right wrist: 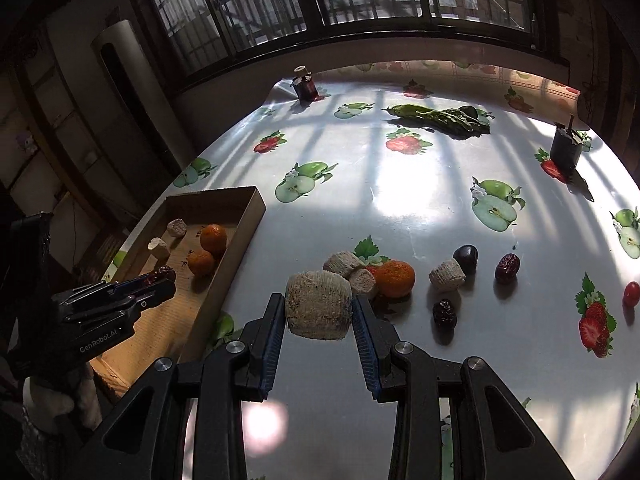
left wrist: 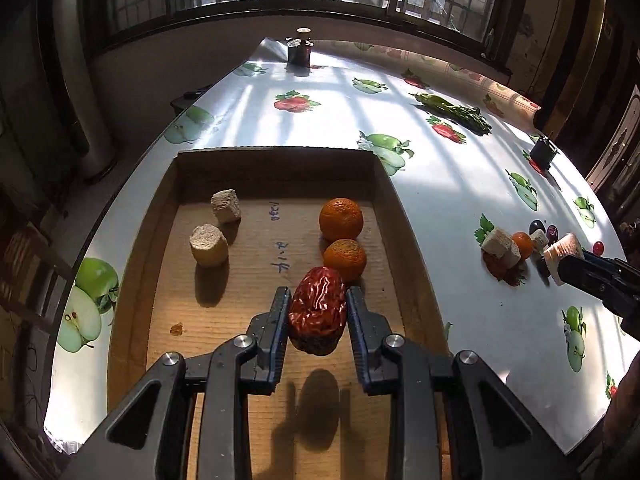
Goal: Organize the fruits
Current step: 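Carry a red date into the tray with the left tool while the right tool carries a round rice cake, then open both tools and withdraw them from the tray toward the cluster, then grasp a beige rice cake with the left tool while the right tool grasps a dark plum, then lower the rice cake and dark date into the tray, open both tools, then move both tools back from the tray to the loose fruit cluster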
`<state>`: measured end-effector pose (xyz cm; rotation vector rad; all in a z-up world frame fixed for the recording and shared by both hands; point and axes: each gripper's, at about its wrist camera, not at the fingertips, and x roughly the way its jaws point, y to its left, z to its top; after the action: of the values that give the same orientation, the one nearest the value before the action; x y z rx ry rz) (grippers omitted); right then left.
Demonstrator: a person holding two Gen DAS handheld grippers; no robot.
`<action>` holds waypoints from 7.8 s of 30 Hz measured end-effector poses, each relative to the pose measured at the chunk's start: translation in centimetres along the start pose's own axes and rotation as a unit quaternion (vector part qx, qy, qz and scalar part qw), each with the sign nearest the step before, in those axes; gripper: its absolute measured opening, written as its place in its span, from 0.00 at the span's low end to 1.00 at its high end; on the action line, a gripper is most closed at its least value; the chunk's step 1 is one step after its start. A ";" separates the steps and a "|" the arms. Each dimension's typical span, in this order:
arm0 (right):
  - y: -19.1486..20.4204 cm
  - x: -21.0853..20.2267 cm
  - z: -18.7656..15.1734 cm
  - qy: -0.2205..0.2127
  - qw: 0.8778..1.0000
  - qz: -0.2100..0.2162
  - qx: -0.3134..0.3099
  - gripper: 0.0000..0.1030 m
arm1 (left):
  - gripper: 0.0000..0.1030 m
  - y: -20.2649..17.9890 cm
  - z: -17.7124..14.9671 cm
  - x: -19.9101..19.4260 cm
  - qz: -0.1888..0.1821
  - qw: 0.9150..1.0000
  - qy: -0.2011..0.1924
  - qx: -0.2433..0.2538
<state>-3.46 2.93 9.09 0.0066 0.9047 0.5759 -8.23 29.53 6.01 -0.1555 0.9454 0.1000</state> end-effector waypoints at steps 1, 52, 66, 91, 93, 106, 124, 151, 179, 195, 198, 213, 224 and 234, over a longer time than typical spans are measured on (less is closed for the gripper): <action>1.1 0.6 0.3 0.003 1.000 0.007 -0.007 0.36 | 0.26 1.2 0.2 0.3 0.013 1.000 0.003 -0.008; 0.7 -2.4 -5.4 -0.091 0.992 -0.063 0.059 0.71 | 0.80 -5.9 -4.5 -9.5 0.083 0.987 -0.140 -0.004; -5.0 -4.6 -6.7 -0.099 0.985 -0.076 0.119 0.72 | 0.80 -9.8 -5.8 -7.0 -0.003 0.995 -0.088 0.039; -14.5 -1.4 -3.4 -0.001 0.988 -0.125 0.087 0.69 | 0.79 -14.4 0.5 -1.5 -0.081 0.995 -0.032 0.051; -13.0 0.9 -3.2 0.018 0.992 -0.109 0.066 0.61 | 0.79 -14.4 2.0 0.3 -0.099 0.994 -0.004 0.042; -11.4 4.2 -2.5 0.017 0.993 -0.108 0.035 0.44 | 0.41 -15.4 4.5 9.5 -0.166 0.981 0.102 -0.020; -12.0 3.6 -3.2 0.004 0.993 -0.105 0.048 0.29 | 0.26 -16.4 4.6 8.8 -0.120 0.991 0.055 0.009; -15.6 1.9 -4.3 -0.025 0.971 0.122 0.206 0.20 | 0.26 -1.7 -1.5 -2.2 -0.118 0.983 -0.032 -0.137; 12.9 11.1 -2.2 0.090 0.987 0.083 -0.106 0.21 | 0.27 8.3 -2.7 0.5 -0.016 0.988 0.016 -0.153; 11.2 5.6 -1.7 0.000 0.995 0.077 -0.064 0.56 | 0.70 7.2 -3.6 -4.7 0.006 0.984 -0.061 -0.170; 9.3 3.7 -2.3 -0.025 0.997 0.070 -0.029 0.62 | 0.82 5.5 -3.7 -6.1 0.033 0.984 -0.090 -0.150; 3.1 0.0 -5.4 -0.059 0.997 0.029 0.046 0.68 | 0.82 -2.6 -3.9 -7.7 0.063 0.990 -0.115 -0.045; 0.4 -1.2 -6.7 -0.066 0.994 0.034 0.082 0.71 | 0.82 -6.2 -4.6 -7.9 0.063 0.990 -0.123 -0.006; -3.5 -2.9 -7.1 -0.076 0.991 0.014 0.111 0.72 | 0.82 -7.5 -4.7 -6.9 0.029 0.995 -0.095 -0.005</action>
<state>-8.51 -3.04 5.89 0.2607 0.8178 0.4925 -14.87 21.22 9.61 -0.1249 0.7589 0.1692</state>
